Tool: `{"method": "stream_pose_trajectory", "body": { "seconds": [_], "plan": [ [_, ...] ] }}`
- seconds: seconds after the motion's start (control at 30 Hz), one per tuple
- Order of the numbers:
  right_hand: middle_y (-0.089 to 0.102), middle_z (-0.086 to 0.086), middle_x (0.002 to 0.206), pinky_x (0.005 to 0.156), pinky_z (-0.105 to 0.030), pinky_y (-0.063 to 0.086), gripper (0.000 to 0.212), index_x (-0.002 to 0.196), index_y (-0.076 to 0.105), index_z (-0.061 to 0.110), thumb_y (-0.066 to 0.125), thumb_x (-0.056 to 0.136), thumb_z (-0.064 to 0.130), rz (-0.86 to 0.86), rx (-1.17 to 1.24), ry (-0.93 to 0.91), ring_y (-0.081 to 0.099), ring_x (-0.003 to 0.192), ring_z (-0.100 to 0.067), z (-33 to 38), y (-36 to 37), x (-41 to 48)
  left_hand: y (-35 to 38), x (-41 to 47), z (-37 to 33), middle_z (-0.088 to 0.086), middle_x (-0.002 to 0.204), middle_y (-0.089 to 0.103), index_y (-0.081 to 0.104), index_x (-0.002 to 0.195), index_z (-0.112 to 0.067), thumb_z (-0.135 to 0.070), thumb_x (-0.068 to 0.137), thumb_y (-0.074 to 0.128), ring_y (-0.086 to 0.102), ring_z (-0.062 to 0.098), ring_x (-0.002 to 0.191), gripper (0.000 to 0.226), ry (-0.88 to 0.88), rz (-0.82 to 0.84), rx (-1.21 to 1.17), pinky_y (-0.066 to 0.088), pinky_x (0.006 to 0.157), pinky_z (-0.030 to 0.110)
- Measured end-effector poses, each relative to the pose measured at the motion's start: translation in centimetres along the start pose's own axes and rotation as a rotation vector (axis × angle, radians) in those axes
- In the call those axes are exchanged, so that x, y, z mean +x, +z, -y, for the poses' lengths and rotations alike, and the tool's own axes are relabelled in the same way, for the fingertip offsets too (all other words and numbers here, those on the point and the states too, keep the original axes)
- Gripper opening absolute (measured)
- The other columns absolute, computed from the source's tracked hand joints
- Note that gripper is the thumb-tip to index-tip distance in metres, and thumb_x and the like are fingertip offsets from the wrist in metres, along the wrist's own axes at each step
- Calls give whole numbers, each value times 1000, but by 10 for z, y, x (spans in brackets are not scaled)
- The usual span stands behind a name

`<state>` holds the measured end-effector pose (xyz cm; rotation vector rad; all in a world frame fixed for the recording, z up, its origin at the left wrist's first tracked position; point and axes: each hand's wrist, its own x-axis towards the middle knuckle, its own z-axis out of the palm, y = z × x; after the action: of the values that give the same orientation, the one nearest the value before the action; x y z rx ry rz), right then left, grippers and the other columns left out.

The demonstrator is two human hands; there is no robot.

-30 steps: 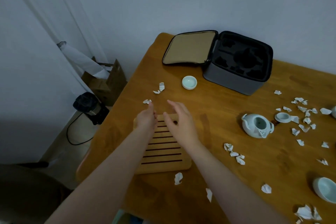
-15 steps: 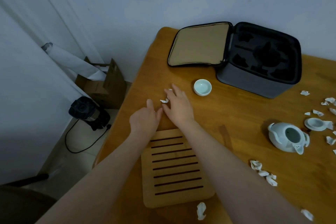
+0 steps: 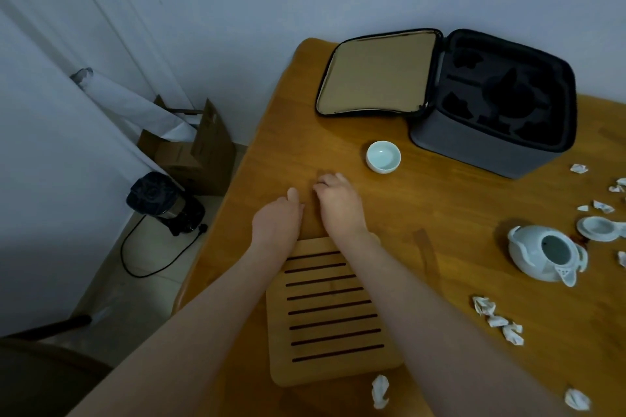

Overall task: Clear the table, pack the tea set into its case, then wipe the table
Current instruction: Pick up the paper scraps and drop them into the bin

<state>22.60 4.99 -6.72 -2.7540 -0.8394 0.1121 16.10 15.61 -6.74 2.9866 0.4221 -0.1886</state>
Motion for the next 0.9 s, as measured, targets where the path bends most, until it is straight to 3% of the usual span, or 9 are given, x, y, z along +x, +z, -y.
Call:
{"method": "stream_pose_trajectory", "body": {
  "seconds": [0.13, 0.23, 0.37, 0.47, 0.57, 0.7, 0.9],
  "plan": [
    [61, -7, 120, 84, -29, 47, 28, 112, 68, 6, 49, 93, -3, 5, 50, 40, 52, 111, -22, -3, -3, -8, 0, -3, -3, -3, 70, 51, 44, 98, -15, -32, 103, 34, 46, 11, 55, 20, -24, -4, -151, 29, 44, 23],
    [68, -5, 111, 85, -28, 48, 26, 107, 73, 10, 51, 95, 1, -25, 240, 191, 61, 102, -21, -5, -11, -17, -12, -8, -13, 4, 76, 57, 53, 95, -9, -27, 102, 40, 53, 16, 63, 23, -139, 22, -514, 37, 52, 25],
    [73, -1, 103, 87, -25, 53, 19, 104, 76, 12, 62, 93, 7, -150, 659, 456, 66, 95, -12, -2, -36, -47, -30, -20, -37, 5, 78, 56, 58, 89, -7, -21, 99, 38, 48, 16, 67, 26, -406, 152, -1073, 38, 61, 29],
    [72, 5, 102, 82, -13, 50, 18, 105, 75, 16, 65, 92, 10, -214, 811, 497, 63, 93, -3, 5, -55, -75, -33, -28, -58, 3, 75, 50, 61, 99, -12, -19, 98, 42, 38, 10, 55, 20, -691, 306, -1488, 34, 50, 22],
    [70, 8, 105, 76, -5, 47, 23, 112, 72, 18, 65, 92, 11, -223, 899, 501, 62, 95, 0, 11, -70, -99, -36, -38, -77, 3, 67, 48, 64, 88, -7, -12, 95, 41, 37, 10, 50, 24, -849, 386, -1748, 35, 51, 24],
    [72, 6, 108, 85, -24, 56, 23, 114, 72, 18, 67, 91, 16, -245, 829, 485, 65, 99, -6, 10, -80, -119, -42, -54, -98, 7, 63, 62, 61, 77, -6, -16, 93, 38, 61, 18, 58, 29, -906, 536, -1990, 48, 55, 27],
    [74, 0, 107, 83, -15, 46, 23, 112, 73, 17, 62, 93, 11, -334, 538, 296, 68, 98, -13, -6, -91, -156, -57, -94, -139, 3, 55, 57, 60, 61, -10, -29, 98, 42, 60, 16, 50, 45, -870, 584, -2174, 44, 58, 30]
  ]
}}
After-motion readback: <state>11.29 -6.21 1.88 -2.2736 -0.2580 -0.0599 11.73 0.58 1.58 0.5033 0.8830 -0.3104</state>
